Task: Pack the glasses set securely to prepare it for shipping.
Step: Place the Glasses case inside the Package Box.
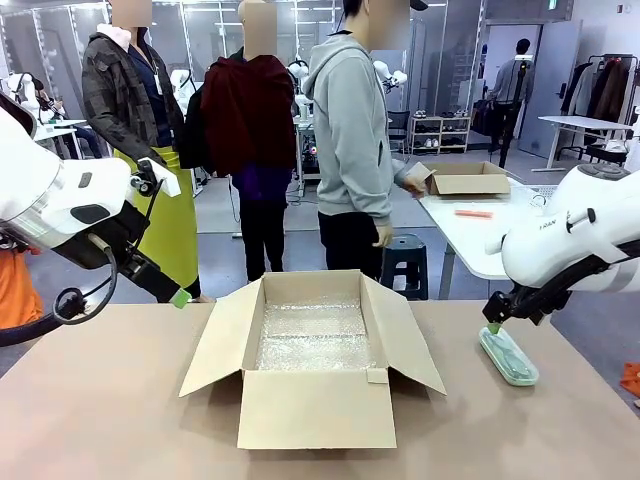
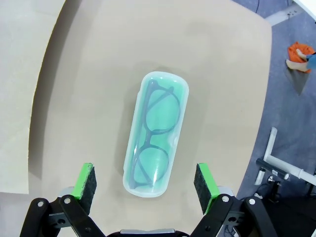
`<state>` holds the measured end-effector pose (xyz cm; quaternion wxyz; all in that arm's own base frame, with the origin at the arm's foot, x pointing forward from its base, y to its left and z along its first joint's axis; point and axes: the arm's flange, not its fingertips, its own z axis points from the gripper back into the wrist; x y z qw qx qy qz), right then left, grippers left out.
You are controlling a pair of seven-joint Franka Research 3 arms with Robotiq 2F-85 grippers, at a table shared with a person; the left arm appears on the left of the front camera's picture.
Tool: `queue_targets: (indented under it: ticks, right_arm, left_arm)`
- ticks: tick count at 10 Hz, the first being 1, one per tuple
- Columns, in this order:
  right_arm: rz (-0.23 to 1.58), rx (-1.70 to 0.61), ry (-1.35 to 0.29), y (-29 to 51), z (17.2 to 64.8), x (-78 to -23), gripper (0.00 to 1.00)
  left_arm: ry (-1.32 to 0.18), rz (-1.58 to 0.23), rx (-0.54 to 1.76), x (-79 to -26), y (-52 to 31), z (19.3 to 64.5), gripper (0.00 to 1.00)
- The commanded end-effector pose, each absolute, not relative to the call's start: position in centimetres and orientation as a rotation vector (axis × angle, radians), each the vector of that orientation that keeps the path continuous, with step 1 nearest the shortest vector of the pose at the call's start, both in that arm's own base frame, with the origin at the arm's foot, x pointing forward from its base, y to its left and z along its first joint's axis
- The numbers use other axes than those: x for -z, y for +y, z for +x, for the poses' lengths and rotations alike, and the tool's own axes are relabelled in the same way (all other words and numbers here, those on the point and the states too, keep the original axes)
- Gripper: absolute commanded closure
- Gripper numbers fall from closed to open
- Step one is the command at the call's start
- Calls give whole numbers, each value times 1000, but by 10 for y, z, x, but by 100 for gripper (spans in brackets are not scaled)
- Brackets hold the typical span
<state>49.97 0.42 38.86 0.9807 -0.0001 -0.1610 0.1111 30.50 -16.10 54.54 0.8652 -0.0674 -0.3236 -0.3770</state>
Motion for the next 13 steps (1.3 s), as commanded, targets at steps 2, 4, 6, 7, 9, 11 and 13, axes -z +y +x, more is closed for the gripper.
queue_targets:
  ticks: [2,4,6,7,9,11,13]
  right_arm:
    - [20,-212,-259,12,520,-366,0]
    - [19,-181,-215,11,533,-351,0]
    - [16,-153,-176,7,544,-333,0]
    - [10,-132,-166,3,547,-328,0]
    - [3,-107,-143,-4,554,-315,0]
    - [31,-107,-123,-6,559,-308,0]
    - [35,-108,-126,-7,561,-306,19]
  left_arm:
    - [-679,-130,794,-545,-160,305,0]
    - [-679,-130,794,-545,-160,305,0]
    - [-679,-130,794,-545,-160,305,0]
    - [-679,-130,794,-545,-160,305,0]
    - [-679,-130,794,-545,-160,305,0]
    - [-679,-130,794,-545,-160,305,0]
    - [-679,-130,794,-545,-160,305,0]
